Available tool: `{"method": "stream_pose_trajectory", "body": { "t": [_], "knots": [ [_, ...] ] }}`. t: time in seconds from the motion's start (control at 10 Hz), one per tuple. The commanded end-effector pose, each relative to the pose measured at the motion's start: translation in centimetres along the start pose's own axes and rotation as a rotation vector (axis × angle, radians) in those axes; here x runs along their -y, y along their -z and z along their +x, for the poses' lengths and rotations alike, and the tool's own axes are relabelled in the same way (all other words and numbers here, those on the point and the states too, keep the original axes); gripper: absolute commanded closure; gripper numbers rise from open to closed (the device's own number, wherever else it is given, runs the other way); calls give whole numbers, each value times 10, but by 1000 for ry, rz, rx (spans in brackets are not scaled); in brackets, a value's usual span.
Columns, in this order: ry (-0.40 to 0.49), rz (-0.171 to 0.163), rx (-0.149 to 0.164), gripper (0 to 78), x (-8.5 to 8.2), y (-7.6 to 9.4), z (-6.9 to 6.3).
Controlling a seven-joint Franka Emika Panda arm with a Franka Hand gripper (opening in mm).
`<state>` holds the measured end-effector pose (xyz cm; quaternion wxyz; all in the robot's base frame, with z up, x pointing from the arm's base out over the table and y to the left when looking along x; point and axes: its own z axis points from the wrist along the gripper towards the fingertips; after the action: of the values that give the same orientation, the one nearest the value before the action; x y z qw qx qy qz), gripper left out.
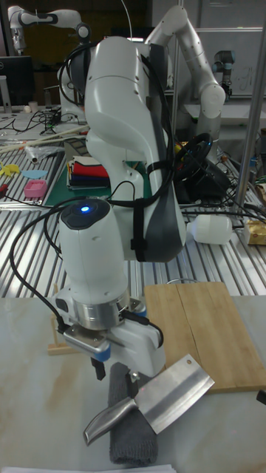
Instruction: Put the knife on the knife rack
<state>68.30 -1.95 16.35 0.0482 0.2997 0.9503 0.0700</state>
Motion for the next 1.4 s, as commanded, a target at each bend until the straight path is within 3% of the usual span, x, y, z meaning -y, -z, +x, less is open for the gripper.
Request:
{"method": "stream_pose_trajectory", "body": {
  "t": [0.1,0.4,0.5,0.6,0.7,0.9,1.2,1.4],
  "knots": [
    [-3,-8,10,1,-1,-1,-3],
    [-3,-8,10,1,-1,-1,-3],
    [-59,5,19,1,-1,-1,-3],
    [-113,-6,-29,1,-1,-1,-3],
    [-132,-21,-51,1,-1,-1,-3],
    [-139,-6,-74,1,-1,-1,-3],
    [-151,-17,-77,1,-1,-1,-3],
    [-169,-25,-59,1,-5,-9,-3]
  ]
}}
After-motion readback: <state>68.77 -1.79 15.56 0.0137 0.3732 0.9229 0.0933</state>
